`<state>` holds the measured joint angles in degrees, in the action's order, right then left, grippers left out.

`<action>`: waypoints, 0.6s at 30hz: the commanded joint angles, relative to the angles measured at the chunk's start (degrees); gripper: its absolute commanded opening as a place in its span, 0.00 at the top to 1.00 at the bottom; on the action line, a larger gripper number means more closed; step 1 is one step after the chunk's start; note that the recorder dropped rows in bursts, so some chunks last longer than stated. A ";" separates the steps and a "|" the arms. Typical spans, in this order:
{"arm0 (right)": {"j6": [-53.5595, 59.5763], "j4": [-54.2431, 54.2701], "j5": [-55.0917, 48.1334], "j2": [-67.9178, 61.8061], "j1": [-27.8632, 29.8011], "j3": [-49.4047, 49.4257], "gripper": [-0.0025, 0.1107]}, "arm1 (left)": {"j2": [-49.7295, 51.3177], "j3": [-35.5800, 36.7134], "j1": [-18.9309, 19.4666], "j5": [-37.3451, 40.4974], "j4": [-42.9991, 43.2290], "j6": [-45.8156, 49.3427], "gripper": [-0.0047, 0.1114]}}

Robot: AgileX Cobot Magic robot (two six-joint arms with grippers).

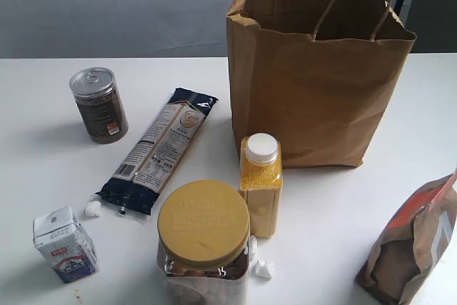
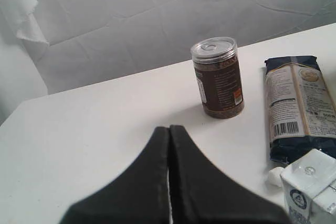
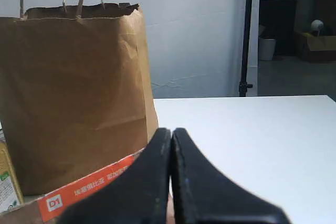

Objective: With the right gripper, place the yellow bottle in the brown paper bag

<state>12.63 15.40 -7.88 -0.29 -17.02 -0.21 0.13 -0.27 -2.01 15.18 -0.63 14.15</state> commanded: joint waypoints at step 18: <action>-21.76 0.10 -4.53 -5.57 0.41 -8.43 0.98 | -0.13 0.27 -0.23 -0.28 -0.07 -0.41 0.96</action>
<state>-4.61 18.13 -10.51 -2.75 -17.02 -4.23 0.13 -0.27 -2.01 15.18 -0.63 14.15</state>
